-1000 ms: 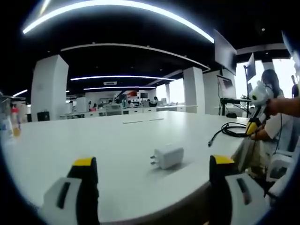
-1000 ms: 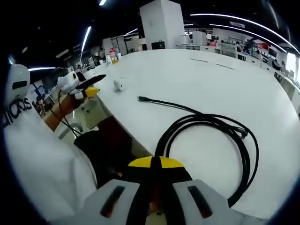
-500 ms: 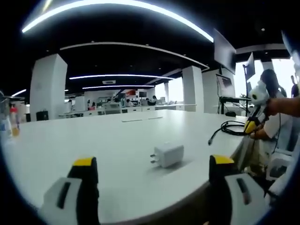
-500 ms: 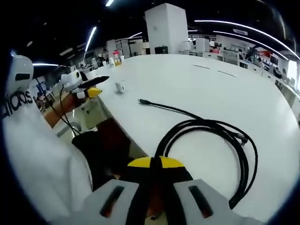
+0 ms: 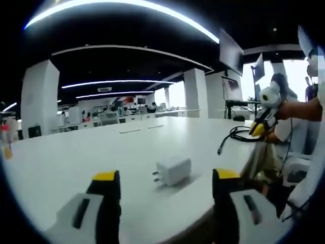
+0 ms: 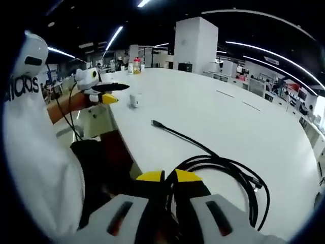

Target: Plug the desk Type‑C cable into the charger adapter.

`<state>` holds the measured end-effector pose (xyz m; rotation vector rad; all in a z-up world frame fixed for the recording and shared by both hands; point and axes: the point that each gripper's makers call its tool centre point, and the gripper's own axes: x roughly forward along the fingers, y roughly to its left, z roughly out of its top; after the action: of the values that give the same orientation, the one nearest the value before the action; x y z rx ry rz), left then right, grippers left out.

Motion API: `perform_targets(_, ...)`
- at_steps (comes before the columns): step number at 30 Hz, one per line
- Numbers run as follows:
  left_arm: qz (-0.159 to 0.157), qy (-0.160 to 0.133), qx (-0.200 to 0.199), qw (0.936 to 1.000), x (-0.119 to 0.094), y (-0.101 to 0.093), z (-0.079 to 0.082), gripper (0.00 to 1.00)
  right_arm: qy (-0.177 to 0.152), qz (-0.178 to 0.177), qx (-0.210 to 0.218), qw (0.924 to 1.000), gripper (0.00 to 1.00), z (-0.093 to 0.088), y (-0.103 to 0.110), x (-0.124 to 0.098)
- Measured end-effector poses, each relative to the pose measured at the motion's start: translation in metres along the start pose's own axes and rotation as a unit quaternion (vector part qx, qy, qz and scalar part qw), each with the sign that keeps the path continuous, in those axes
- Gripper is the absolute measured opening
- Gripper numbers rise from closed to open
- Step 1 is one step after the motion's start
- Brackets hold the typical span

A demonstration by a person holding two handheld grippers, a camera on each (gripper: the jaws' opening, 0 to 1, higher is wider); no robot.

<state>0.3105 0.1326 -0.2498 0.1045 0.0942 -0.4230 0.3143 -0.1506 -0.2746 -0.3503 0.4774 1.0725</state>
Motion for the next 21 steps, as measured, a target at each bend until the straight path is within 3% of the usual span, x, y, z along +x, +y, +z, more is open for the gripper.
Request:
perform_targets(4,-0.024,0.021,0.030,0.9991,0.007,-0.003,-0.003,0.65,-0.001,0.014,-0.031,0.9994,0.06,0.010,0.001,0.012)
perform_targets(8,-0.044,0.025,0.034,0.9981,0.013,-0.003,-0.001,0.63,0.001,0.030,-0.054,0.9981,0.07,0.022,0.003,0.024)
perform_targets(10,-0.078,0.043,0.029,0.9956,0.015,-0.007,-0.003,0.61,0.000,0.041,-0.065,0.9970,0.07,0.030,0.003,0.031)
perform_targets(15,-0.104,0.057,0.040,0.9921,0.026,-0.001,-0.004,0.58,0.001,0.060,-0.090,0.9941,0.07,0.044,0.002,0.046)
perform_targets(21,-0.148,0.078,0.075,0.9830,0.031,0.004,-0.009,0.50,0.005,0.078,-0.110,0.9909,0.07,0.053,0.008,0.063)
